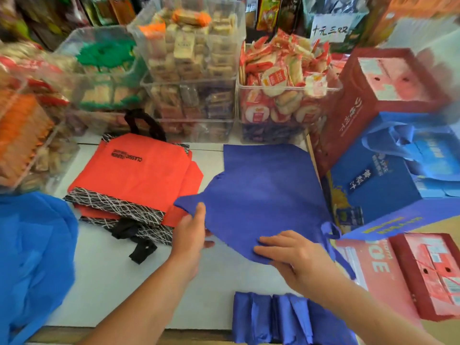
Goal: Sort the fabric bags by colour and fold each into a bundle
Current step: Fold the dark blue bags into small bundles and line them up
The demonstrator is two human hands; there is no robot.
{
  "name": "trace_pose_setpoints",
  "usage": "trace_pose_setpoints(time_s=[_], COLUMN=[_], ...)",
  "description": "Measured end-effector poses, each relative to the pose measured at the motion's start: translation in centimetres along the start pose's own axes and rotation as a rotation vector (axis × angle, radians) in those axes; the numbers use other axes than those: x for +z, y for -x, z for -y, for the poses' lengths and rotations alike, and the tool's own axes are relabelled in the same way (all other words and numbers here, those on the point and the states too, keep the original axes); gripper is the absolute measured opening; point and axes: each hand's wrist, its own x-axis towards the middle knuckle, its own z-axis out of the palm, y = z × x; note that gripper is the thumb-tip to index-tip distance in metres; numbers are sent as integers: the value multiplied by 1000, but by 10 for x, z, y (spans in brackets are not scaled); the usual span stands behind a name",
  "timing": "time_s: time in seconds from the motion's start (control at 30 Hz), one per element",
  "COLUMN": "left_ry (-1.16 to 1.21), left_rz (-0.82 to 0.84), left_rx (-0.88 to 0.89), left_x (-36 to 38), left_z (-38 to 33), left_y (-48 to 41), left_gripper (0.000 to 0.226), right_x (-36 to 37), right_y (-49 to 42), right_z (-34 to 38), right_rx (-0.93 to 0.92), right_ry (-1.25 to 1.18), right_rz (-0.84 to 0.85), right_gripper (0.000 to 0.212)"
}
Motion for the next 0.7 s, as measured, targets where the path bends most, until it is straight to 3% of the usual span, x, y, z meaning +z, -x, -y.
trace_pose_setpoints(time_s=[0.1, 0.2, 0.3, 0.43, 0.47, 0.53, 0.6, 0.63, 0.7], left_ry=[-35, -83, 2, 20, 15, -37, -63, -50, -31], left_rz=[-21, -52, -119, -84, -107, -177, -222, -223, -177], left_rx=[-25, -82, -3, 242, 273, 265, 175, 106, -86], left_x=[-34, -49, -57, -82, -89, -99, -103, -102, -89], left_z=[7, 24, 18, -3, -3, 5, 26, 38, 64], left_y=[-10, -13, -1, 38, 47, 60, 68, 71, 75], left_gripper=[14, 9, 13, 25, 25, 17, 11, 13, 26], right_x=[-16, -22, -28, -42, -42, -33, -18, -10, 6], right_y=[38, 53, 40, 15, 7, -9, -22, -27, -34], right_z=[0, -10, -18, -25, -25, -25, -21, -16, -2], right_rx=[11, 89, 20, -145, -100, 171, 563, 728, 881], right_ry=[-91, -87, 89, 404, 415, 221, -226, -420, -541], right_rz=[117, 106, 88, 29, 12, 20, 76, 8, -159], right_gripper=[36, 34, 28, 28, 32, 41, 59, 62, 53])
